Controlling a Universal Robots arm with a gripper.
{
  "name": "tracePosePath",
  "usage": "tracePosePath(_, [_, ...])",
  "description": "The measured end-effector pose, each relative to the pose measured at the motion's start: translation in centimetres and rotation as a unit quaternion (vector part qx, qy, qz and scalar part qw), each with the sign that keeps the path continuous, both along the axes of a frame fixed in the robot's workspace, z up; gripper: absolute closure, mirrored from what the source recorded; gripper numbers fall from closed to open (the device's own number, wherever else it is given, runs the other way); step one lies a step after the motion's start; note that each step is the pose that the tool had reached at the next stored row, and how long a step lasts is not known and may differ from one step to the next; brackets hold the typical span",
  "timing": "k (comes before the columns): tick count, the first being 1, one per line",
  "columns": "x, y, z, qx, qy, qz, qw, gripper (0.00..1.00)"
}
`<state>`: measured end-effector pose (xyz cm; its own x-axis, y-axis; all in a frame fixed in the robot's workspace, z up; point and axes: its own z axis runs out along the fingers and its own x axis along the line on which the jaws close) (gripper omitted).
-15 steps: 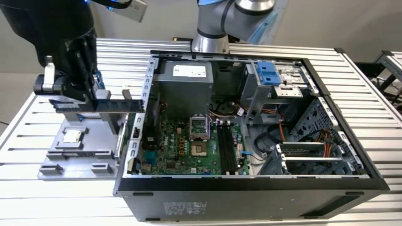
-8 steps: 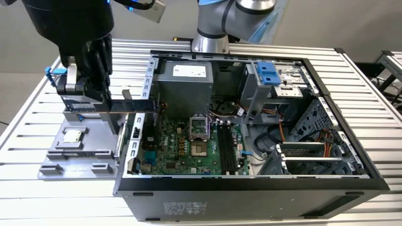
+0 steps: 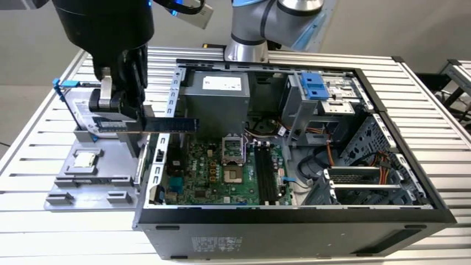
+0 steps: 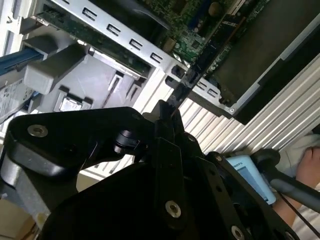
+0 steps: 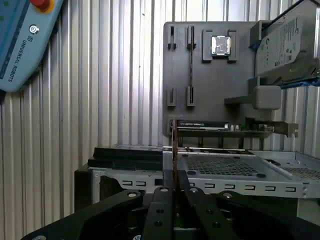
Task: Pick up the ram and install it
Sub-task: 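Pick up the ram and move it above insertion slot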
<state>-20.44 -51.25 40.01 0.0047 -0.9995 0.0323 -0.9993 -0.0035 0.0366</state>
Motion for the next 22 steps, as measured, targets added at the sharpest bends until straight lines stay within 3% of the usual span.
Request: tracePosePath(22, [7.83,0.89,-0.58,-0.0056,0.0000,-0.020,0.99979,1.00])
